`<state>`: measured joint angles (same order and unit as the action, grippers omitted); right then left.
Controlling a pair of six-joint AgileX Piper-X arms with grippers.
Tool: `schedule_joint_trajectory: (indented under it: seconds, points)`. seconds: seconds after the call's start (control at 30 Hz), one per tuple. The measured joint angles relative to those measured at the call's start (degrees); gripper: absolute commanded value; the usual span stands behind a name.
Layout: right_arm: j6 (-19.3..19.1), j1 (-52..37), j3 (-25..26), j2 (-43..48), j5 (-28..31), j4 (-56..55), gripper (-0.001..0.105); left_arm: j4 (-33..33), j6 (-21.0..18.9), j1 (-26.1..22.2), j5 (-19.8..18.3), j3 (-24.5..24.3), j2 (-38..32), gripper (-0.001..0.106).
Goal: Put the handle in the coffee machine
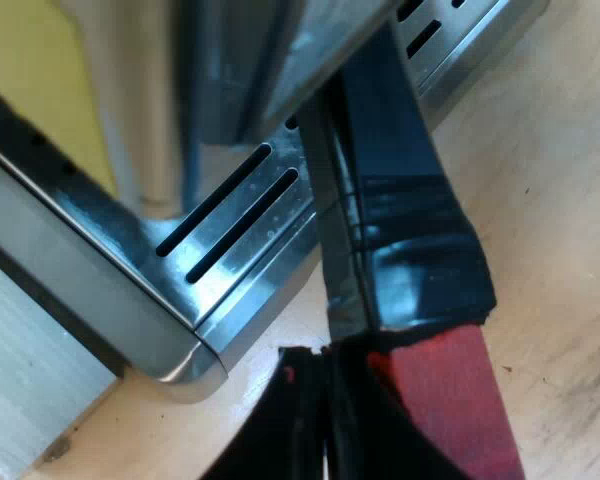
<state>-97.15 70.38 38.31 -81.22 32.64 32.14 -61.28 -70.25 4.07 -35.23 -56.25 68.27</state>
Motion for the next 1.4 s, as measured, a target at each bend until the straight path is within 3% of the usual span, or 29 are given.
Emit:
schedule_joint_trajectory:
  seconds: [0.3,0.33,0.37,0.63,0.83,1.13,1.4]
  points:
    - [0.5,0.0,0.0,7.4,-5.8,-14.2,0.031,0.0,-1.4,3.5,2.3,0.0,-0.5,0.000]
    - [0.5,0.0,0.0,8.7,-5.9,-16.3,0.031,0.4,-2.2,5.1,5.2,0.0,-1.0,0.000]
    - [0.5,0.1,0.0,16.0,-6.9,-25.0,0.031,0.8,-4.2,8.1,9.7,0.0,-2.2,0.000]
    - [-0.5,0.1,3.6,24.9,-8.3,-42.1,0.031,1.1,-8.9,12.2,13.7,0.1,-3.8,0.000]
    - [-2.8,0.1,6.5,27.0,-9.0,-47.9,0.031,1.0,-12.6,14.4,16.2,0.1,-5.1,0.000]
    - [-7.3,0.1,9.0,27.3,-9.0,-48.2,0.031,0.8,-14.7,15.3,15.6,0.1,-5.1,0.000]
    - [-7.4,0.1,9.0,27.3,-9.0,-48.2,0.031,1.0,-15.3,18.5,16.1,0.1,-5.1,0.000]
